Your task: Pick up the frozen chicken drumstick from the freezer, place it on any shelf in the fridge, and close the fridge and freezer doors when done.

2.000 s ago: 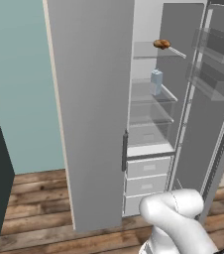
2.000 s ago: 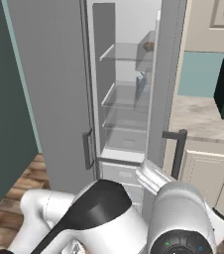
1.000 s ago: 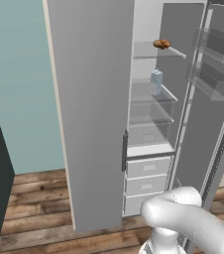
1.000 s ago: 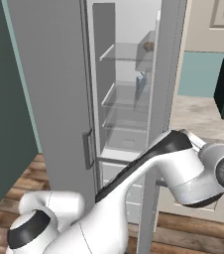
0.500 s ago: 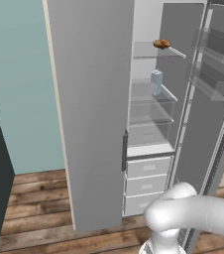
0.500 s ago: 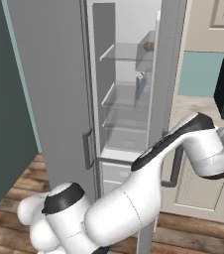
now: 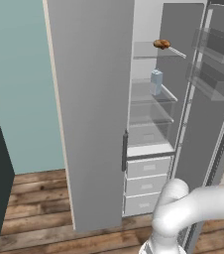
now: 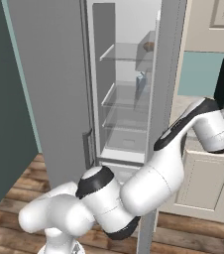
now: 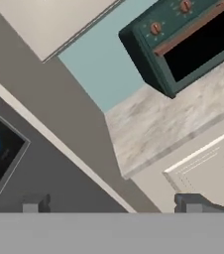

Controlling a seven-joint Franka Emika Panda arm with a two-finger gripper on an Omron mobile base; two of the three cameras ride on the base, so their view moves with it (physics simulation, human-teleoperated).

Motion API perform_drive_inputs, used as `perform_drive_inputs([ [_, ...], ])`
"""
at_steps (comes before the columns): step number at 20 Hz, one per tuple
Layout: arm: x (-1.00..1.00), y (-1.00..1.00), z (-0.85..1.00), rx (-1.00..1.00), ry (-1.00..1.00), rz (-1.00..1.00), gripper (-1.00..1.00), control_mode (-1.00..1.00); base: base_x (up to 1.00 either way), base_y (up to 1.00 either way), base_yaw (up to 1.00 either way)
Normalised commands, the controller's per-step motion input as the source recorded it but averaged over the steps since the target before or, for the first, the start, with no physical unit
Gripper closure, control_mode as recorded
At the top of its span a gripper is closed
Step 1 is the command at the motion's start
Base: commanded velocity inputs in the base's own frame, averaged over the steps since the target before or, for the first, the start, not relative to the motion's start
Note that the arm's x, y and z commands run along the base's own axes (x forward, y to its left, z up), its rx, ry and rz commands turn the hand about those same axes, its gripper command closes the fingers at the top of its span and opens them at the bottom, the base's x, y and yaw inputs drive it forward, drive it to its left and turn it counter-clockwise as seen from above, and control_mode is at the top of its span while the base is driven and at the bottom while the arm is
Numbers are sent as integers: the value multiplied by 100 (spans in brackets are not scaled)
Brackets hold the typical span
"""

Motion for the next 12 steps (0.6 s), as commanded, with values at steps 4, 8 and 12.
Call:
perform_drive_inputs([
  [4,71,60,0,13,0,17,-100,-100,0,0,0],
  [8,25,100,2,4,0,28,-100,-100,0,0,0],
  [12,2,100,0,0,0,34,-100,-100,0,0,0],
])
